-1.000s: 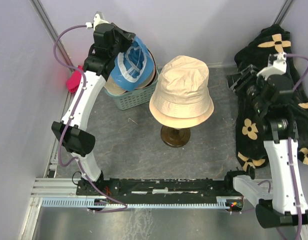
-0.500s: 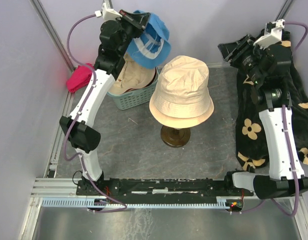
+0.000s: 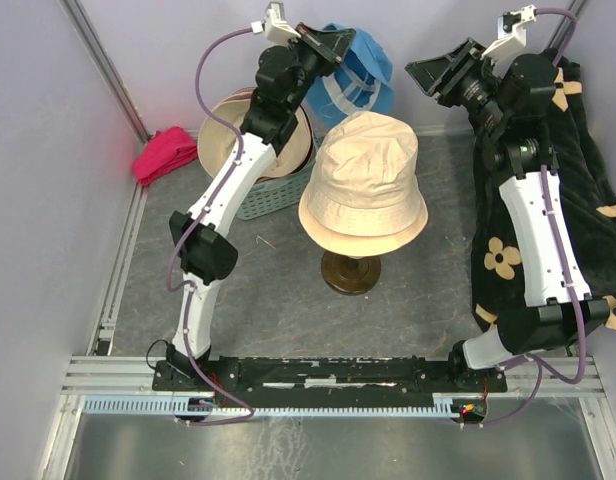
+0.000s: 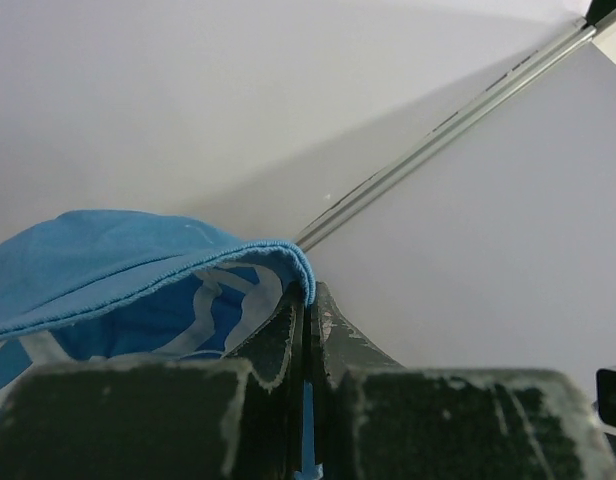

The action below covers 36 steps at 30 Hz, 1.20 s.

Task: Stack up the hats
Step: Stack the hat on the hat.

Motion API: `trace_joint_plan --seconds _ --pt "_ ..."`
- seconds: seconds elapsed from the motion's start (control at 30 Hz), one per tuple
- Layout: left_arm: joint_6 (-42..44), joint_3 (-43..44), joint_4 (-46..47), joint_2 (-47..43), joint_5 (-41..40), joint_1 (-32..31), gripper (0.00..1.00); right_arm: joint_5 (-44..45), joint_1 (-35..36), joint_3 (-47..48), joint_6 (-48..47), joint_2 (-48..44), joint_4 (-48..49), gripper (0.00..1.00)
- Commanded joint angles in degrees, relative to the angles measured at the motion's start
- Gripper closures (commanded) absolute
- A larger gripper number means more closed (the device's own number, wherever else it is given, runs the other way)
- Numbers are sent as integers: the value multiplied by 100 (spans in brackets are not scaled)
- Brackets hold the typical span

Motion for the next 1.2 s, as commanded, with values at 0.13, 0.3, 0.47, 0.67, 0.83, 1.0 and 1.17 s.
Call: trace_joint_plan --seconds 0.13,0.3,0.47,0.67,0.83,1.0,1.17 --pt "-450 478 918 307 124 -235 97 -513 100 581 -370 197 -16 51" --pt "-769 475 1178 387 88 -256 97 -197 102 275 -908 14 -394 48" --pt "-1074 475 1530 439 19 -255 97 602 5 -788 -198 -424 -86 44" --pt "-1600 484 1830 554 -112 -226 97 385 -457 -2622 2412 -736 1976 39" --pt "-1953 504 1915 661 -141 -246 97 205 -567 -3297 3423 -652 3244 38" --pt "-2083 519 1939 732 -143 -276 97 163 -594 -3568 3888 -626 3588 37" --pt "-2199 536 2059 760 -130 -315 97 490 -624 -4187 5397 -476 4765 37"
